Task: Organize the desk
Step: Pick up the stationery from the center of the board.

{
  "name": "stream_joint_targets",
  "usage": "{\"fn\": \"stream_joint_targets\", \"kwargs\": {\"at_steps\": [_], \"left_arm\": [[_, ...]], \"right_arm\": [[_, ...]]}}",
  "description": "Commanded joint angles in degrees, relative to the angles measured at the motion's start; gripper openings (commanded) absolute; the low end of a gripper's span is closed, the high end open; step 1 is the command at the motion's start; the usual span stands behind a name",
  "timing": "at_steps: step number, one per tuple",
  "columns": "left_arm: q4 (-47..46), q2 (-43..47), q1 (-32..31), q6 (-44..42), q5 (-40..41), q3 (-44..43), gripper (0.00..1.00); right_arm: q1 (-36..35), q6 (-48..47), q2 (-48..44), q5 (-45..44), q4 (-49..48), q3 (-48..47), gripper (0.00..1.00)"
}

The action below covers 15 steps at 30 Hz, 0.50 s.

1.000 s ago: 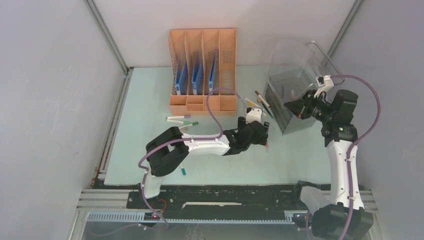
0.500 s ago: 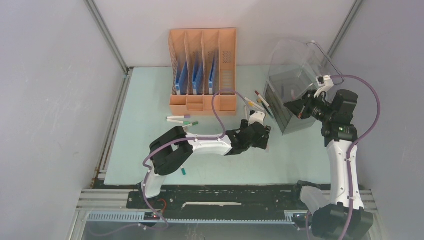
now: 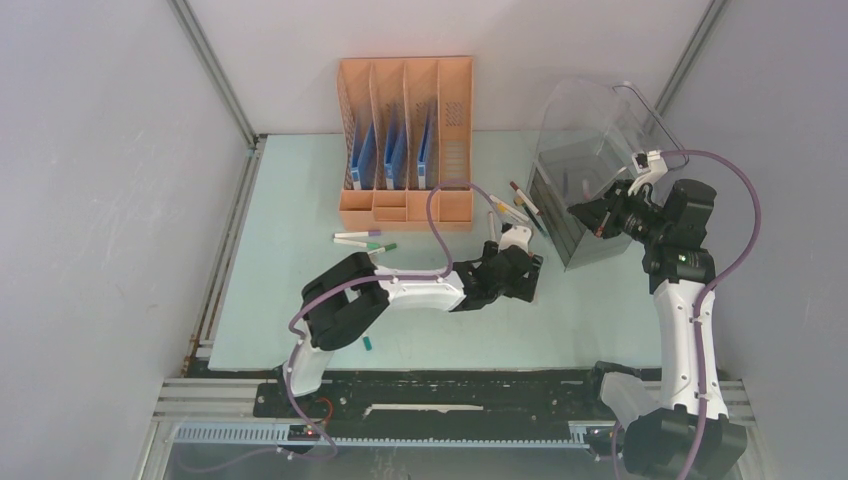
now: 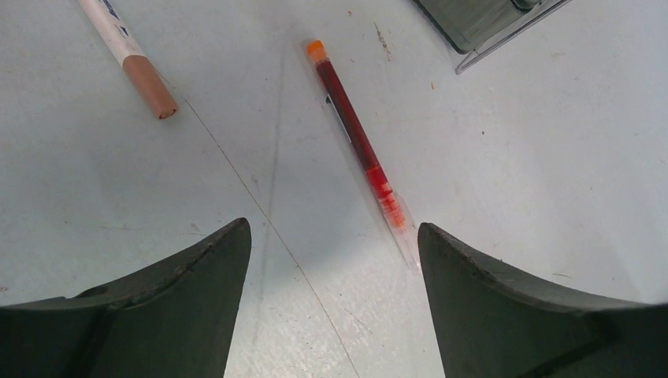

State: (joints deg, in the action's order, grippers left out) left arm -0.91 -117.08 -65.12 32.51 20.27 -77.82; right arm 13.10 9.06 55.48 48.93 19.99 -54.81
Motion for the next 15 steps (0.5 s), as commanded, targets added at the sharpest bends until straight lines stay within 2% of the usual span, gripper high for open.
{"fn": "stream_joint_targets", "kwargs": {"at_steps": [1,4,8,15], "left_arm": [[-1.05,-0.52,-0.18,-0.59,-0.36,-2.45,0.85],[0.38,-1.05,-0.19,0.61,1.23,-3.57,0.85],[9.18,-3.86,-0.33,1.88,4.68,-9.47,0.85],[12.76,-6.37,-0.53,1.28,5.65,-15.48,0.84]], "right_arm": [[-1.28,-2.07,-1.94,3.85,-1.44,-3.09,0.09],[-1.28,-2.07,-1.98,3.8,-1.44,-3.11,0.09],[-1.32,-1.98,-1.95,3.89,-1.44,-3.05,0.09],[-1.31,-2.04,-1.96,3.81,-1.44,-3.09,0.09]]}}
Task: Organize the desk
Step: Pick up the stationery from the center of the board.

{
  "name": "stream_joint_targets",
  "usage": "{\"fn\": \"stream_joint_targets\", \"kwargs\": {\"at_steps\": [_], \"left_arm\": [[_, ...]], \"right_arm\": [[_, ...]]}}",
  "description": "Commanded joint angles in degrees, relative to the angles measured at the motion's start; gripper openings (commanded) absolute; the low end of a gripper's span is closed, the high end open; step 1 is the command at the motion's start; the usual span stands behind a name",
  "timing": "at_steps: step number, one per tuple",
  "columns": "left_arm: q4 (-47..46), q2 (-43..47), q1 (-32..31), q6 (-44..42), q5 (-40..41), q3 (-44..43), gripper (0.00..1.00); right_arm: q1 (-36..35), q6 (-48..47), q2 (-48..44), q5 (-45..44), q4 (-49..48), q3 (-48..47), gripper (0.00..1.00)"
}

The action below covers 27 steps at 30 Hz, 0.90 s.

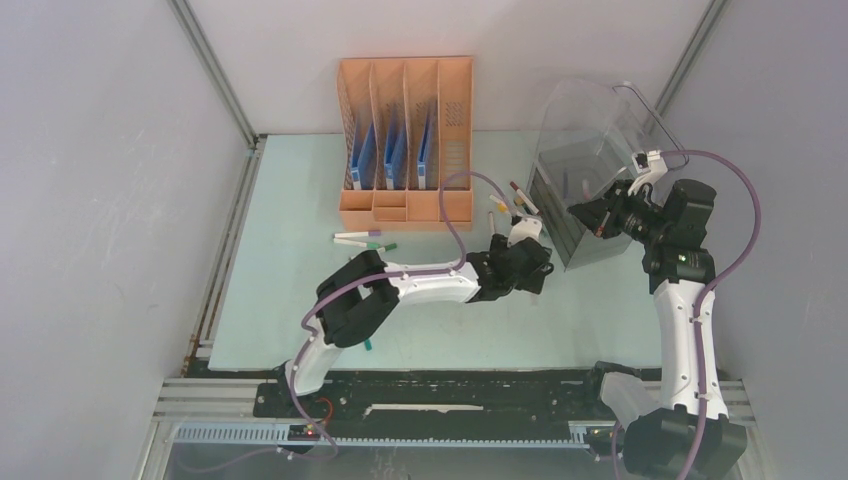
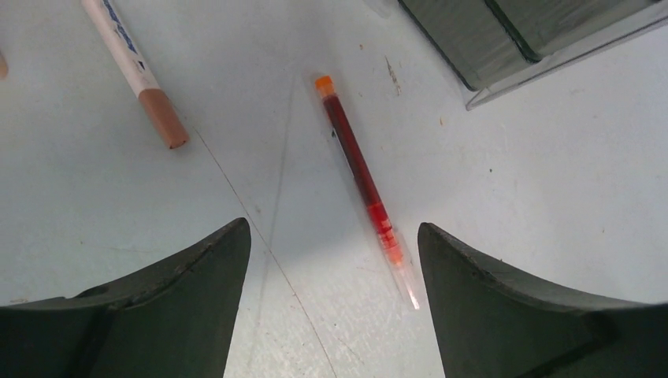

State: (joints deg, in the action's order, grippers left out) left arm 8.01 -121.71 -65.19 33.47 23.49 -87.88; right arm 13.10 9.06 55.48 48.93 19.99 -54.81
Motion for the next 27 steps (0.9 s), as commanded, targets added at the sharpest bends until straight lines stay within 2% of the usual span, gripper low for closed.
{"fn": "stream_joint_targets", "kwargs": {"at_steps": [1,5,18,27], "left_arm": [[5.57,-2.71,-0.47,0.27,2.71,-7.36,0.84],[9.43,-5.57,-0.47,-0.18,3.19,-12.16,0.82],[12.22,-8.97,-0.47,-1.6,1.31,-17.07,0.71],[14.36,-11.01,-0.47,-2.16,-0.6,-19.17,0.7]], "right_arm": [[-1.28,-2.03,-2.01,3.81,-1.44,-3.04,0.09],[-1.3,-2.03,-1.89,3.76,-1.44,-3.11,0.09],[-1.33,-2.03,-1.96,3.78,-1.36,-3.11,0.09],[-1.33,-2.03,-1.87,3.72,-1.36,-3.11,0.09]]}}
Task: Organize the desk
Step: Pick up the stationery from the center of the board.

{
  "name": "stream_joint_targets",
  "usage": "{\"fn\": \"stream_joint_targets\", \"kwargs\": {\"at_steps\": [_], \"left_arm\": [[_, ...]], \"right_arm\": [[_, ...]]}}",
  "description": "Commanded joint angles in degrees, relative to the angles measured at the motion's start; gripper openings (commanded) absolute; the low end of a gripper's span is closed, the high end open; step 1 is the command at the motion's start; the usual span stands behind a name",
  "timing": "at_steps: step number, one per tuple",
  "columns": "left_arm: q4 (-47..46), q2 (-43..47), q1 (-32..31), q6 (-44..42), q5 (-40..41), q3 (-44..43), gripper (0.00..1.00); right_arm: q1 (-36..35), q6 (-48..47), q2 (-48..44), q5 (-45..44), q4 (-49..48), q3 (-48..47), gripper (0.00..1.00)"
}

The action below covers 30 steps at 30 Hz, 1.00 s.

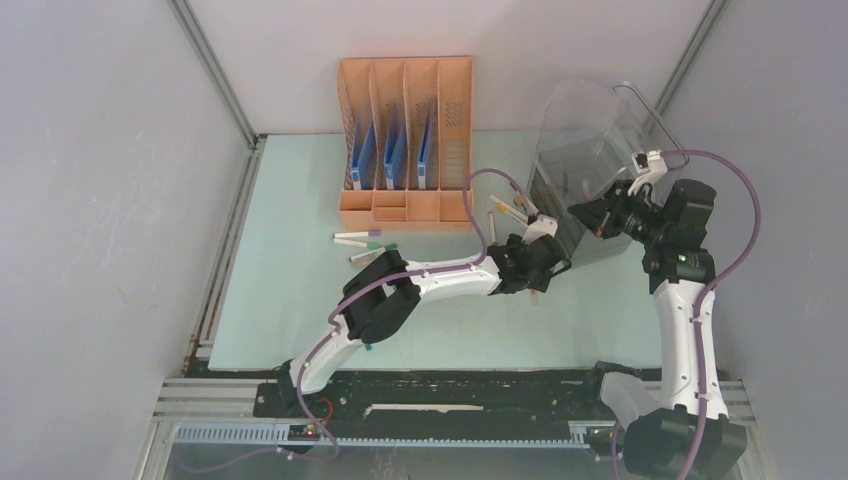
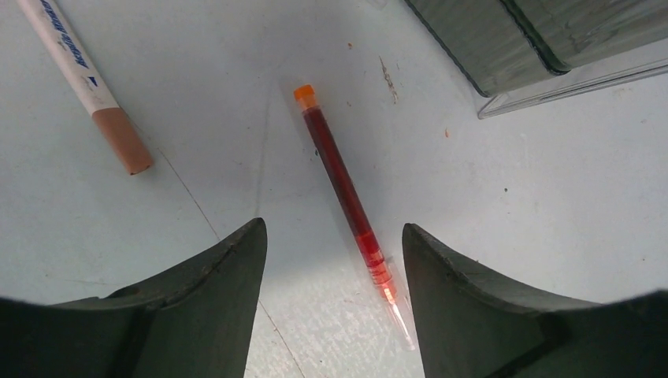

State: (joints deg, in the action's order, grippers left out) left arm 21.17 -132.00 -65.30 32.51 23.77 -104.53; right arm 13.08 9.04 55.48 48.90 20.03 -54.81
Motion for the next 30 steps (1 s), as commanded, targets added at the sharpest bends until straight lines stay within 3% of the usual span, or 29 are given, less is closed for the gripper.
{"fn": "stream_joint_targets", "kwargs": {"at_steps": [1,10,18,30], "left_arm": [[1.28,-0.91,-0.36,-1.29,-1.22,-2.78,0.7],[3.38,-3.55,-0.36,-1.7,-2.71,-5.55,0.68],[5.28,-4.74,-0.2,-2.39,-3.16,-6.89,0.57],[6.0,-3.81,0.76,-2.95,-5.54,-4.88,0.3]], "right_arm": [[-1.3,-2.01,-1.83,3.73,-1.4,-3.1,0.09],[-1.3,-2.0,-1.88,3.78,-1.4,-3.03,0.09],[-1.3,-2.06,-1.94,3.75,-1.4,-3.11,0.09],[-1.23,-2.05,-2.04,3.73,-1.4,-3.09,0.09]]}}
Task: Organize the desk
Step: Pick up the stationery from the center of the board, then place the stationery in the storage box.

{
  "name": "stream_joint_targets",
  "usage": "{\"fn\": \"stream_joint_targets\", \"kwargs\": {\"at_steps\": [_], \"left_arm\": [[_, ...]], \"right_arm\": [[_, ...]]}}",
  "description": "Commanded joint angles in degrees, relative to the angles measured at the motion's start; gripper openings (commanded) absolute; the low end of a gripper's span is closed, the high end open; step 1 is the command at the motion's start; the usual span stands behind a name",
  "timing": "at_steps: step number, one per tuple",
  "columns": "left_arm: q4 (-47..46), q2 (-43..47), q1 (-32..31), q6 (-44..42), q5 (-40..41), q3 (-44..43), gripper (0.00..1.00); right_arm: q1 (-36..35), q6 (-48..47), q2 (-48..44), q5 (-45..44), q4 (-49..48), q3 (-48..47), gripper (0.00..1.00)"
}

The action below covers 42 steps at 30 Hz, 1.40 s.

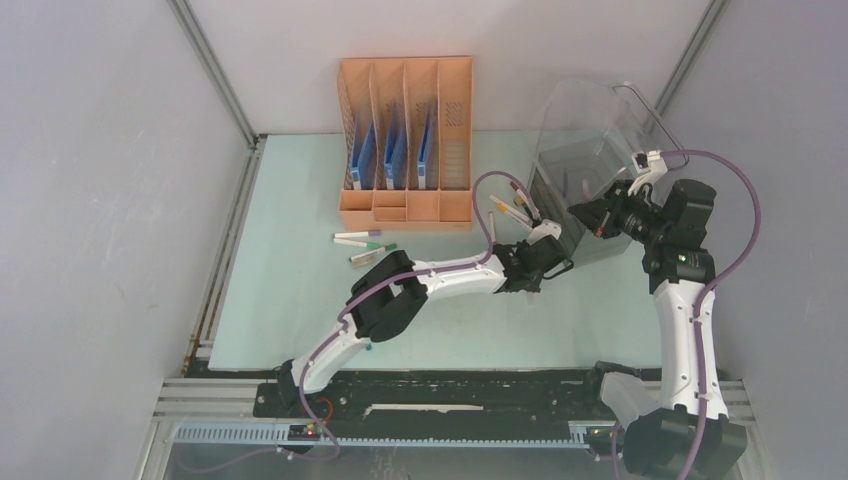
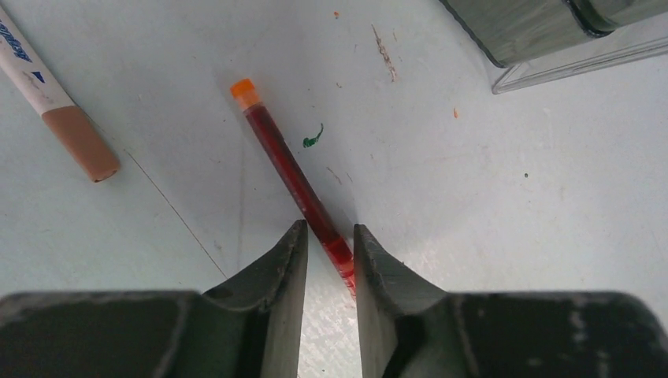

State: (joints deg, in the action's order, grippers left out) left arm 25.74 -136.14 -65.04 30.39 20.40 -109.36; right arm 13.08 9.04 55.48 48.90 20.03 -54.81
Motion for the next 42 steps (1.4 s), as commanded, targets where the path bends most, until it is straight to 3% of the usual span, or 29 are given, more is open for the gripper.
{"fn": "stream_joint_targets", "kwargs": {"at_steps": [1,6,10,19,35,42], "left_arm": [[1.12,0.72,0.56,-0.9,-2.32,0.54,0.27],[-2.14,3.81,1.03,-0.91,-2.76,5.2,0.07],[-4.36,6.11,1.55,-0.51,-2.44,8.43,0.0],[-9.64,11.48,2.93,0.36,-2.66,16.03,0.0],[-39.82,28.23,6.4,5.01,-13.31,41.33,0.0],[-49.26,31.06,8.17,8.57,-16.64,46.99,0.0]], "right_arm": [[-1.22,-2.06,-2.05,3.74,-1.4,-3.1,0.09],[-1.22,-2.01,-2.16,3.82,-1.38,-3.11,0.09],[-1.13,-1.93,-2.21,3.82,-1.4,-3.1,0.09],[-1.07,-1.92,-2.14,3.91,-1.4,-3.06,0.09],[-0.95,-1.92,-2.36,4.08,-1.39,-3.06,0.09],[-0.95,-1.92,-2.33,4.18,-1.4,-3.11,0.09]]}}
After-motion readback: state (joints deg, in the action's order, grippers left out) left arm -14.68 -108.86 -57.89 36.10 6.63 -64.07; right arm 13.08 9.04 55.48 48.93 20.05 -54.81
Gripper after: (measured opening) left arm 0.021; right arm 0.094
